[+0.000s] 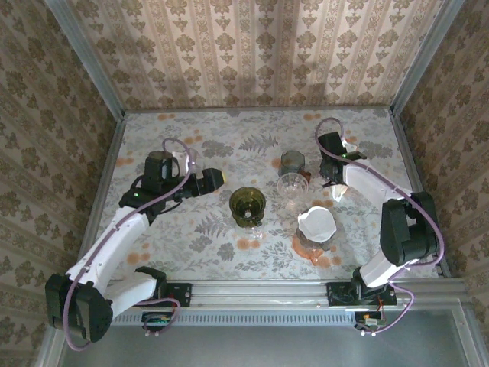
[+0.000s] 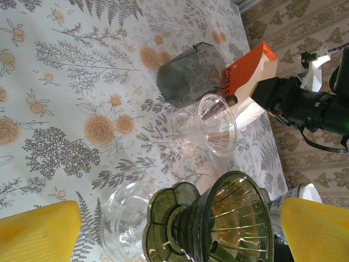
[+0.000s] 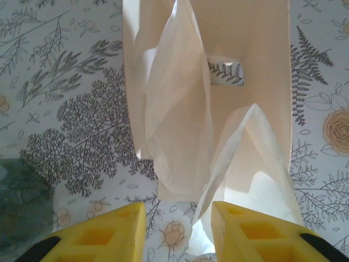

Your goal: Place the coffee filter in the dripper

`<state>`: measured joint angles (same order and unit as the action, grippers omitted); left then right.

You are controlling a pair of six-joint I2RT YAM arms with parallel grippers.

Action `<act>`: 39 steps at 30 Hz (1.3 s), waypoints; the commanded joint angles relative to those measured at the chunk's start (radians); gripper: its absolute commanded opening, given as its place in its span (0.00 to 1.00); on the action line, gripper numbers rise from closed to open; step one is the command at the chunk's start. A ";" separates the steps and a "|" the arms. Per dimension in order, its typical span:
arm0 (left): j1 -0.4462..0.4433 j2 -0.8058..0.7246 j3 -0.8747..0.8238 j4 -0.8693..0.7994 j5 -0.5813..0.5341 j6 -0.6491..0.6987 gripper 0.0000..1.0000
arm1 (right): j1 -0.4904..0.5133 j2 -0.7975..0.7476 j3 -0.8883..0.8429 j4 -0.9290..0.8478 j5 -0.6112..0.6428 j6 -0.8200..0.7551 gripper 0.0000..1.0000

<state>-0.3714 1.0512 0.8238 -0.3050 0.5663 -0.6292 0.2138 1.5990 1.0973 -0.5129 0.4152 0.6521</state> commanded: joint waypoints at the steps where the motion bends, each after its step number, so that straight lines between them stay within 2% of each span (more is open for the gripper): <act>1: 0.007 -0.022 -0.019 0.018 0.026 -0.012 0.96 | -0.011 0.028 0.026 0.018 0.057 0.041 0.38; 12: 0.011 -0.013 -0.018 0.019 0.032 -0.018 0.96 | -0.020 0.046 0.017 0.031 0.060 0.055 0.33; 18: 0.013 -0.020 -0.017 0.015 0.028 -0.020 0.96 | -0.026 0.058 0.008 0.034 0.053 0.061 0.21; 22: 0.013 -0.023 -0.014 0.005 0.028 -0.018 0.96 | -0.026 0.024 0.005 0.032 0.044 0.055 0.05; 26: 0.013 -0.028 -0.013 0.005 0.027 -0.022 0.96 | -0.025 -0.054 -0.017 0.015 0.040 0.049 0.00; 30: 0.014 -0.032 -0.015 0.013 0.028 -0.030 0.96 | -0.024 -0.160 -0.055 -0.017 0.037 0.046 0.00; 32: 0.015 -0.037 -0.018 0.022 0.031 -0.036 0.99 | -0.024 -0.243 -0.074 -0.032 0.032 0.044 0.00; 39: 0.015 -0.056 -0.016 0.050 0.049 -0.053 1.00 | -0.001 -0.518 -0.080 -0.107 -0.048 0.001 0.00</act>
<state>-0.3645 1.0142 0.8120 -0.2829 0.5888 -0.6632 0.1978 1.1618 1.0191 -0.5636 0.4149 0.6933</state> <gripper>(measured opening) 0.997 0.063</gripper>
